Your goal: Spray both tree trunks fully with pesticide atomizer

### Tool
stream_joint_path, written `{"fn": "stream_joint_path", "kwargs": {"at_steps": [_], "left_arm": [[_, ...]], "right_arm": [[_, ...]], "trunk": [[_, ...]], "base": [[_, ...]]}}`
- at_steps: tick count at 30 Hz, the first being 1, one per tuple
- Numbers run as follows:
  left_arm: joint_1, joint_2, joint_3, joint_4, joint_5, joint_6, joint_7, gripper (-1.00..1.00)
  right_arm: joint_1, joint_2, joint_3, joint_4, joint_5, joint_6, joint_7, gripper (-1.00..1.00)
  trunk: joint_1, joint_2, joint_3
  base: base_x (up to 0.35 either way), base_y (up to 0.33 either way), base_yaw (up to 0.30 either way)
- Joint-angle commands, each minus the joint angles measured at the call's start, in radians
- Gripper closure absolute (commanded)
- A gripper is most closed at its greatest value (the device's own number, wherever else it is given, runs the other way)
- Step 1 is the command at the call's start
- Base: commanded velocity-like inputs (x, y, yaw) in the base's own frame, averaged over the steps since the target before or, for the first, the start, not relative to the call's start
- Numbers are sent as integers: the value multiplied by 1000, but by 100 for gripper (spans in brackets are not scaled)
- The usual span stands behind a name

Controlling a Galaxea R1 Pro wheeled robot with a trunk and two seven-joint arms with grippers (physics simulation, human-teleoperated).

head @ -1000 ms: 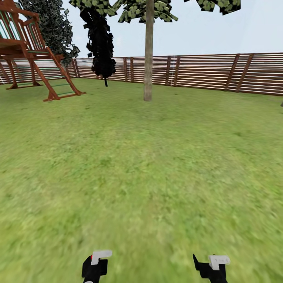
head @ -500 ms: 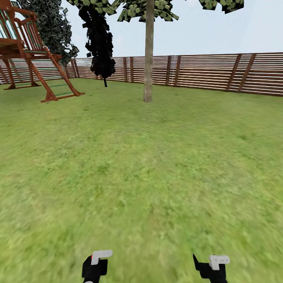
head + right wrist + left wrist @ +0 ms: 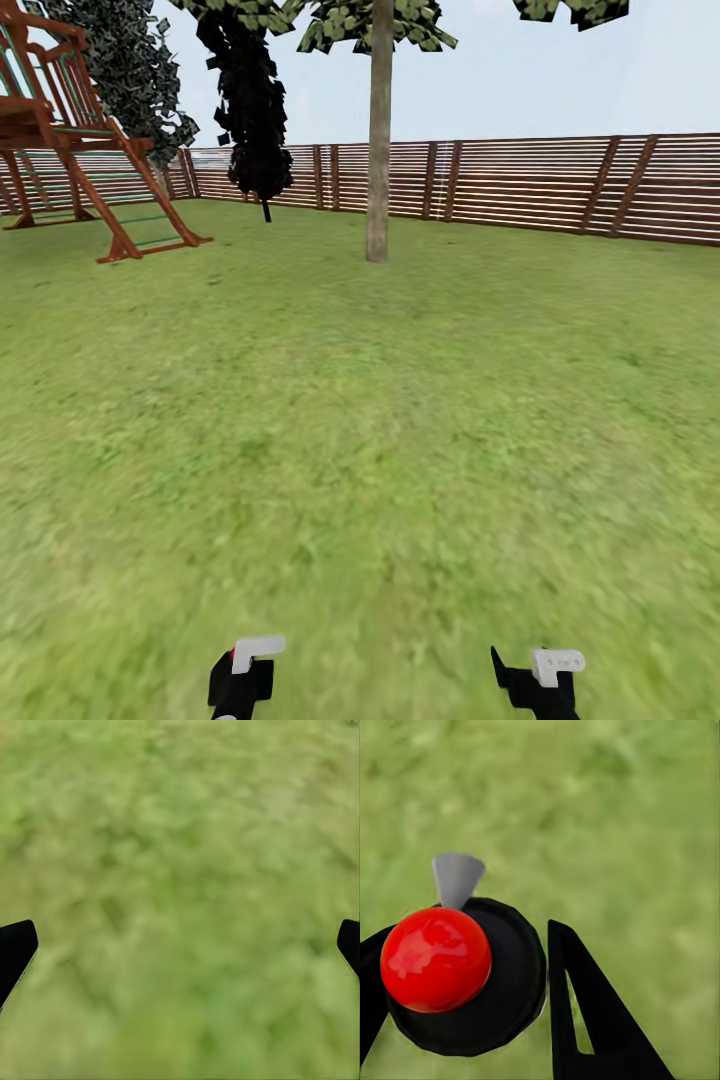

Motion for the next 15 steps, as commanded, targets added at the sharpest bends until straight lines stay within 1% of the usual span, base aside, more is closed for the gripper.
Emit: {"fn": "stream_joint_path", "kwargs": {"at_steps": [1, 15], "left_arm": [[0, 0, 0, 0, 0, 0, 0, 100], [0, 0, 0, 0, 0, 0, 0, 100]], "right_arm": [[0, 0, 0, 0, 0, 0, 0, -100], [0, 0, 0, 0, 0, 0, 0, -100]], "trunk": [[0, 0, 0], [0, 0, 0]], "base": [[339, 0, 0], [339, 0, 0]]}}
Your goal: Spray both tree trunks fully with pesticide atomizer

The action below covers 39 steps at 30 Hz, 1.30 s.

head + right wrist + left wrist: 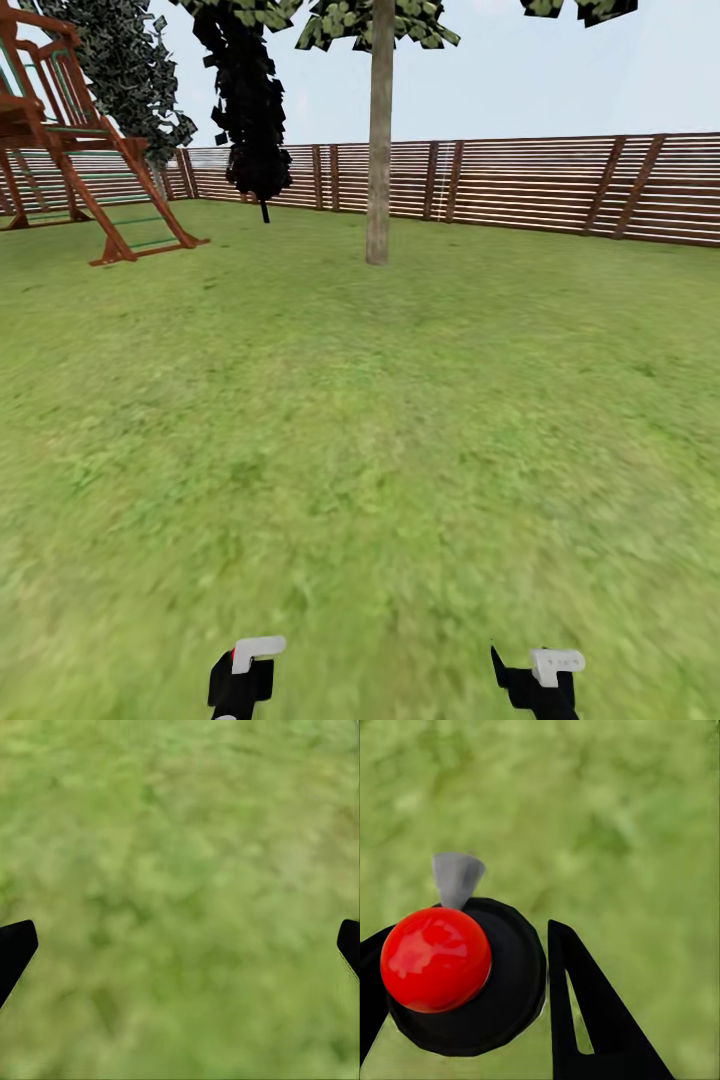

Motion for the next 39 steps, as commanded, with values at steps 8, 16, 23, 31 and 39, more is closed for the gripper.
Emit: {"fn": "stream_joint_path", "kwargs": {"at_steps": [8, 16, 23, 31, 39], "left_arm": [[0, 0, 0, 0, 0, 0, 0, 100], [0, 0, 0, -1, 0, 0, 0, 100], [0, 0, 0, -1, 0, 0, 0, 100], [0, 0, 0, -2, 0, 0, 0, 100], [0, 0, 0, -2, 0, 0, 0, 100]], "right_arm": [[0, 0, 0, 0, 0, 0, 0, -100], [0, 0, 0, 0, 0, 0, 0, -100], [0, 0, 0, 0, 0, 0, 0, -100], [0, 0, 0, 0, 0, 0, 0, -100], [0, 0, 0, 0, 0, 0, -1, -100]], "trunk": [[0, 0, 0], [0, 0, 0], [0, 0, 0], [0, 0, 0], [0, 0, 0]], "base": [[339, 0, 0], [339, 0, 0], [339, 0, 0], [339, 0, 0], [339, 0, 0]]}}
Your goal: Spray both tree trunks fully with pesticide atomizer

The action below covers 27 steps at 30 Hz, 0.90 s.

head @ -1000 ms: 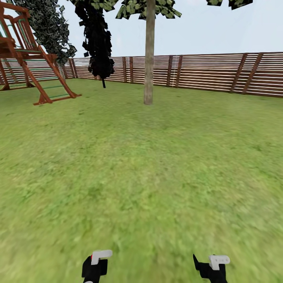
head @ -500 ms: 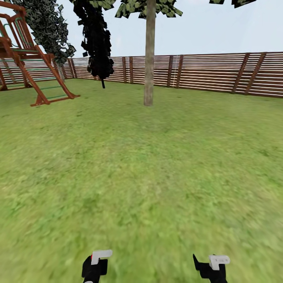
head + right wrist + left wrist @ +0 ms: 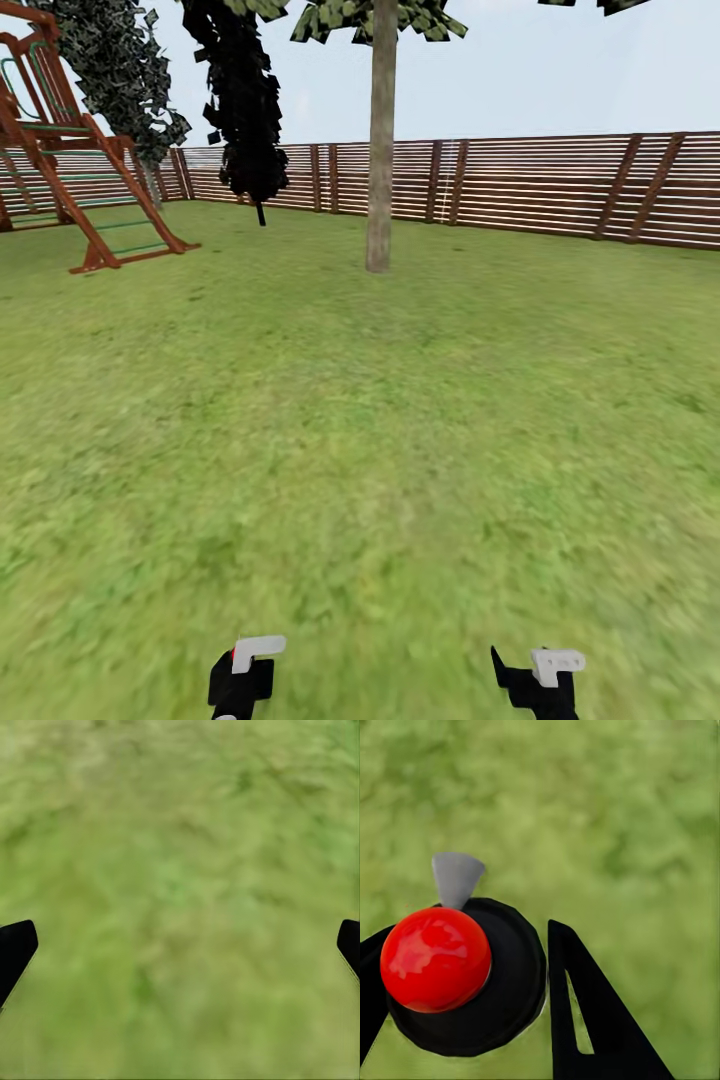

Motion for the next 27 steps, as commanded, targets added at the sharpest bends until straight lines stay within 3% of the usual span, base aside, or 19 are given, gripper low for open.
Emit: {"fn": "stream_joint_path", "kwargs": {"at_steps": [1, 19, 27], "left_arm": [[0, 0, 0, 0, 0, 0, 1, 100], [0, 0, 0, 0, 0, -1, 0, 100], [0, 0, 0, 0, 0, 0, 1, 100]], "right_arm": [[0, 0, 0, 0, 0, 0, 0, -100], [0, 0, 0, 0, 0, 0, 2, -100], [0, 0, 0, 0, 0, 0, 2, -100]], "trunk": [[0, 0, 0], [0, 0, 0], [0, 0, 11]], "base": [[339, 0, 0], [339, 0, 0], [339, 0, 0]]}}
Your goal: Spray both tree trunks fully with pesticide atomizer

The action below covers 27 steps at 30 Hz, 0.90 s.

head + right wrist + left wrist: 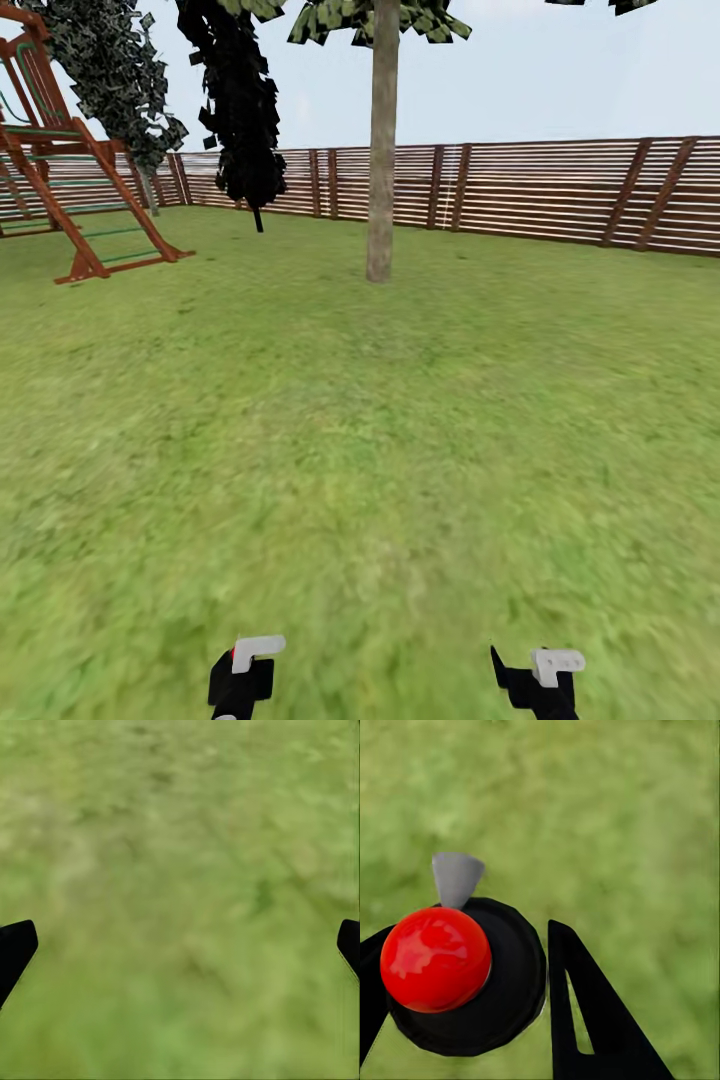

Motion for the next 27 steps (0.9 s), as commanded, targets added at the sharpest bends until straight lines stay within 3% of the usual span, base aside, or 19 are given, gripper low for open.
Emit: {"fn": "stream_joint_path", "kwargs": {"at_steps": [1, 27], "left_arm": [[0, 0, 0, 0, 0, 0, 0, 100], [0, 0, 0, 0, 0, 0, -1, 100]], "right_arm": [[0, 0, 0, 0, 0, 0, 0, -100], [0, 0, 0, 0, 0, 0, -1, -100]], "trunk": [[0, 0, 2], [0, 0, 6]], "base": [[339, 0, 0], [339, 0, 0]]}}
